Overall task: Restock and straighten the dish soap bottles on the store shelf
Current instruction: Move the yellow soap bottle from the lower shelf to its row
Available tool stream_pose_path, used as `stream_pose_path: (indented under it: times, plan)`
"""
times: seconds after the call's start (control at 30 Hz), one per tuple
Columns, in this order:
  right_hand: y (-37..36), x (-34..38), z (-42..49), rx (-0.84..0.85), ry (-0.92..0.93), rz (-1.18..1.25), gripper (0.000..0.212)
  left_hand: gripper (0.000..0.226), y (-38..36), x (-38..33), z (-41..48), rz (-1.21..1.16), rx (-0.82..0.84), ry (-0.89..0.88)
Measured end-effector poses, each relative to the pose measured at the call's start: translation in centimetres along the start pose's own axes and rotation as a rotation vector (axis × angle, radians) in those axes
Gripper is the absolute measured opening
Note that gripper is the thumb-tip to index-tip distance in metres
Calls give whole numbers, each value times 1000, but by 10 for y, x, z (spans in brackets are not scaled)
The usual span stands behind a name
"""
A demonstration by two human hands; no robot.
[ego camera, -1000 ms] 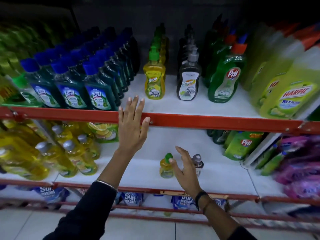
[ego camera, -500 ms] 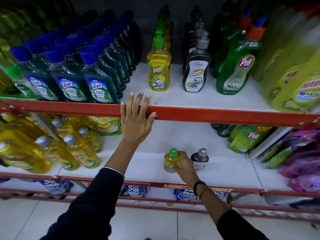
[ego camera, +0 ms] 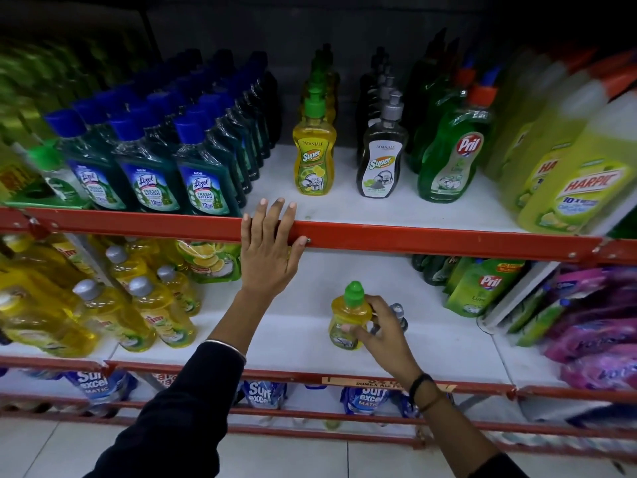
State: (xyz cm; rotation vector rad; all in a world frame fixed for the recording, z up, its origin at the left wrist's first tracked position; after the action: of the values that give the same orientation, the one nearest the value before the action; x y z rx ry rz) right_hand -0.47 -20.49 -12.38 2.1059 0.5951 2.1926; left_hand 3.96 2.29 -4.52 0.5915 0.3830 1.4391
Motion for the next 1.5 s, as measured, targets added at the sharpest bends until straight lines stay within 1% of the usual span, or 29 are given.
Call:
stream_pose_path:
  times: [0.2, 0.37, 0.53, 0.63, 0.73, 0.9, 1.03, 1.13, 1.2, 1.27, 1.33, 1.43, 1.5]
  plan:
    - [30, 89, -4, -119, 223, 155, 42, 51, 4, 1, 0, -16, -10, -16]
    - [45, 163, 15, -177, 402, 283, 40, 52, 3, 1, -1, -42, -25, -16]
    - [39, 208, 57, -290, 502, 245, 48, 53, -1, 4, -2, -5, -73, -28]
    - [24, 210, 85, -339, 498, 167, 48, 52, -6, 6, -1, 18, -113, -45]
    - [7, 206, 105, -339, 460, 76, 51, 52, -10, 8, -1, 41, -149, -62]
    - [-7, 199, 118, -361, 429, -50, 50, 51, -16, 8, 1, 65, -196, -73]
    - [-7, 196, 122, -372, 424, -105, 52, 50, -18, 9, 1, 77, -227, -77]
    - [-6, 195, 118, -341, 424, -128, 54, 50, -19, 8, 2, 75, -240, -79]
    - [-4, 195, 113, -296, 413, -113, 55, 51, -19, 8, 2, 79, -245, -78]
    - [0, 195, 104, -284, 391, -61, 54, 53, -19, 8, 1, 76, -248, -79]
    - [7, 193, 87, -356, 402, -22, 51, 54, -18, 8, 0, 72, -248, -77]
    - [24, 177, 51, -530, 491, 13, 37, 52, -19, 7, -1, 64, -250, -73]
    - [34, 153, 28, -557, 497, 48, 29, 50, -20, 6, 0, 61, -260, -70]
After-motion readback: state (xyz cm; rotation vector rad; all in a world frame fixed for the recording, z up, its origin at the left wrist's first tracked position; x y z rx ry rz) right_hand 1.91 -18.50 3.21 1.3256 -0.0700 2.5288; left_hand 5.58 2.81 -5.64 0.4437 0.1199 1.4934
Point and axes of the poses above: each hand's wrist, its own z-axis towards the middle knuckle, its own y-axis out of the back of the hand, x = y × z, the point moved 1 cm from there along z, towards the middle knuckle, and after that the axes turned 8 degrees about -y, right-handed, at the moved point
